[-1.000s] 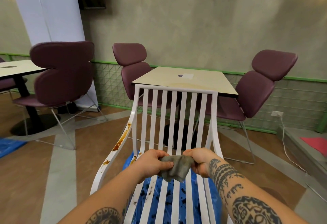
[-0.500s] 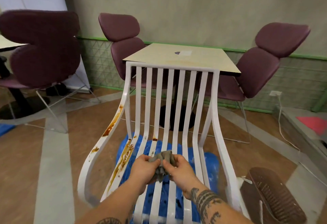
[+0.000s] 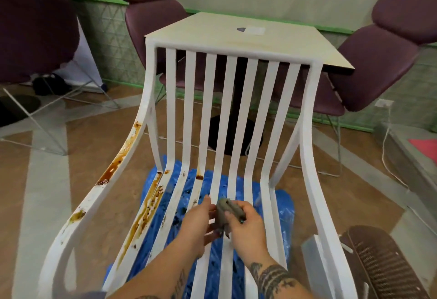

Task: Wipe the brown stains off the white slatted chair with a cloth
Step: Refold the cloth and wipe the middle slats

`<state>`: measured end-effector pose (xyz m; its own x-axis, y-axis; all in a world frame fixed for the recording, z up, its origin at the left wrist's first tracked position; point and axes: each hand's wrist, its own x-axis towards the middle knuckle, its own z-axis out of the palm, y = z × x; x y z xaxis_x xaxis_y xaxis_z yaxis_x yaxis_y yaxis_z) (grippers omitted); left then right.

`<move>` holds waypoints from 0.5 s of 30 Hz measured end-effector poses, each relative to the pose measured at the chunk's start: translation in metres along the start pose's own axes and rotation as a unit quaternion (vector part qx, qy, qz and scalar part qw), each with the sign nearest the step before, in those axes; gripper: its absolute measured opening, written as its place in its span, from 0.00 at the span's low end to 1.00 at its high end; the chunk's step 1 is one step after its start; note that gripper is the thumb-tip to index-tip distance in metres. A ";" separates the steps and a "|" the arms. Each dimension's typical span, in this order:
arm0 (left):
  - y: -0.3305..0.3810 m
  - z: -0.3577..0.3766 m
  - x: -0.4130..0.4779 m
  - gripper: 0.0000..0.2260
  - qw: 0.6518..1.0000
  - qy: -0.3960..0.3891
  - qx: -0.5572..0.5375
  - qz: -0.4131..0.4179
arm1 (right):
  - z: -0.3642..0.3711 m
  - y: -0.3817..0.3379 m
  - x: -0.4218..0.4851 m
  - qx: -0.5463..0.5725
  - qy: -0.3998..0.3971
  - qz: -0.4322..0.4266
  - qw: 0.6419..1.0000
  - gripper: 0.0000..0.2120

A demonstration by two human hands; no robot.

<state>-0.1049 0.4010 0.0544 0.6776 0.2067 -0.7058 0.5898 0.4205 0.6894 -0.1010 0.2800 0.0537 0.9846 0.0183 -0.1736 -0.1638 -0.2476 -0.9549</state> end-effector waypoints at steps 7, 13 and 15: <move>0.009 0.007 0.036 0.14 0.998 -0.053 -0.018 0.010 | 0.009 0.030 0.025 -0.296 -0.078 -0.166 0.938 0.15; 0.017 0.018 0.062 0.13 0.999 -0.047 -0.001 0.008 | 0.001 0.033 0.069 -0.160 -0.145 -0.119 0.969 0.19; 0.023 0.020 0.074 0.14 0.997 -0.035 0.048 0.039 | -0.003 0.033 0.089 -0.176 -0.095 -0.128 0.971 0.17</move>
<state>-0.0324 0.4084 0.0207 0.7499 0.1728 -0.6386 0.5714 0.3174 0.7568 -0.0189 0.2707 0.0076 0.9557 0.2939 -0.0149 0.1487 -0.5263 -0.8372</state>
